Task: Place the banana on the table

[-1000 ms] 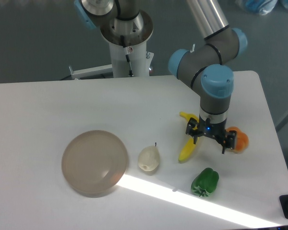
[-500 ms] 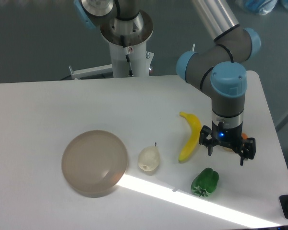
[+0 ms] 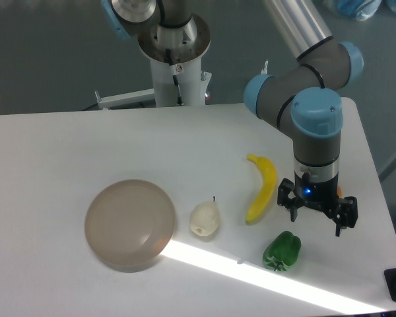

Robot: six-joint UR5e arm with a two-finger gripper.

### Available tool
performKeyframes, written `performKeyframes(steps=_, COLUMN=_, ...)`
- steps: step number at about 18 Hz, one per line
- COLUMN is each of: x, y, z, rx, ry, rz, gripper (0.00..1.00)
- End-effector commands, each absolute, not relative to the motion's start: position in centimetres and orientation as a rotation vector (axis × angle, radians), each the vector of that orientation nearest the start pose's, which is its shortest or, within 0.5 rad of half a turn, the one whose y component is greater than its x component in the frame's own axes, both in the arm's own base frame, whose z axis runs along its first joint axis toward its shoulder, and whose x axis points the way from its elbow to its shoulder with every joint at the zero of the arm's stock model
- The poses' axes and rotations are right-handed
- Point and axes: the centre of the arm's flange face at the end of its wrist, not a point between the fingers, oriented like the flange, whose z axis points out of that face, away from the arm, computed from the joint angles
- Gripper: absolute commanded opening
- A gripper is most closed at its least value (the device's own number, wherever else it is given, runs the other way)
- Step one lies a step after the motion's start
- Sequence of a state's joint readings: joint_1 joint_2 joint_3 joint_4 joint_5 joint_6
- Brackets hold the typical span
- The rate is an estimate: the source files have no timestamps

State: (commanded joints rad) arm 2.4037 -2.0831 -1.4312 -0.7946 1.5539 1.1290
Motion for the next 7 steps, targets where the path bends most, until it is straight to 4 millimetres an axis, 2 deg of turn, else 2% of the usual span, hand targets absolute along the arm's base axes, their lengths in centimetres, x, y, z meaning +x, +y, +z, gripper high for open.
performKeyframes(steps=7, x=-43.03, y=57.41, z=33.86, rx=-2.835, ry=0.454, rz=0.487, gripper=1.0)
